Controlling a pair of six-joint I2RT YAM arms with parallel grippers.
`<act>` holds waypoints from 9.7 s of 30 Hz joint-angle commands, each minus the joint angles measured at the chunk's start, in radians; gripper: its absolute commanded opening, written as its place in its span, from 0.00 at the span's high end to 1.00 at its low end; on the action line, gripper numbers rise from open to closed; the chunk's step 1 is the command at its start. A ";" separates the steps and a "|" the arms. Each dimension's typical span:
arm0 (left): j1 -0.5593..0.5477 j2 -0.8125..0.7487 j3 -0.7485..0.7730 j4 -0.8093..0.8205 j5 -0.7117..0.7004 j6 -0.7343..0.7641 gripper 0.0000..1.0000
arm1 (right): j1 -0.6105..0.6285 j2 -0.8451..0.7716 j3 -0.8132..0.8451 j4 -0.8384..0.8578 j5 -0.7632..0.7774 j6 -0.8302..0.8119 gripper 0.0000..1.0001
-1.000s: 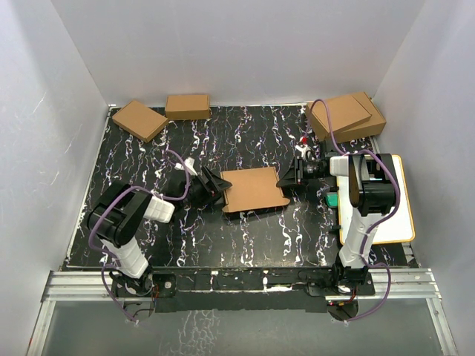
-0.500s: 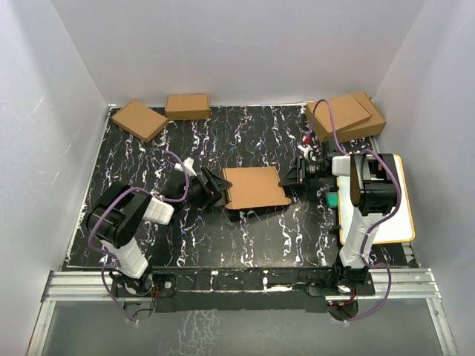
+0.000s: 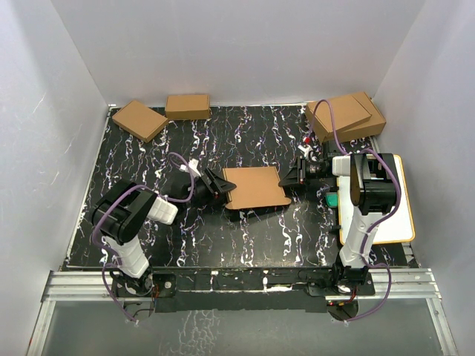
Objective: Fold the paper box
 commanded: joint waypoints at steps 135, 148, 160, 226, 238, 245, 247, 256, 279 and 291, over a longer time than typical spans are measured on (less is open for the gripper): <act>0.223 -0.848 0.042 -0.624 0.050 0.131 0.03 | 0.435 -0.496 0.130 0.142 0.358 -0.454 0.69; 0.224 -0.813 -0.018 -0.604 0.085 0.209 0.03 | 0.277 -0.375 0.084 0.355 -0.005 0.161 0.69; 0.222 -0.749 -0.004 -0.681 0.076 0.198 0.04 | 0.298 -0.209 -0.124 0.798 -0.035 0.631 0.67; 0.173 -0.196 0.172 -0.739 0.100 0.319 0.34 | 0.447 -0.184 -0.095 0.203 0.304 -0.218 0.90; 0.173 -0.276 0.212 -0.943 -0.051 0.446 0.33 | 0.545 -0.169 -0.073 0.202 0.213 -0.235 0.88; 0.173 -0.438 0.234 -1.082 -0.172 0.558 0.30 | 0.561 -0.213 -0.045 0.088 0.191 -0.390 0.82; 0.173 -0.493 0.225 -1.070 -0.156 0.571 0.30 | 0.559 -0.243 -0.036 0.008 0.210 -0.525 0.80; 0.176 -0.717 0.032 -0.706 -0.031 0.429 0.03 | 0.559 -0.519 -0.206 -0.150 0.073 -1.111 0.49; 0.138 -0.603 0.092 -0.991 -0.114 0.508 0.10 | 0.746 -0.463 -0.314 -0.003 0.308 -1.284 0.47; 0.138 -0.630 0.006 -0.844 -0.078 0.464 0.04 | 0.522 -0.457 -0.256 0.378 0.004 -0.266 0.44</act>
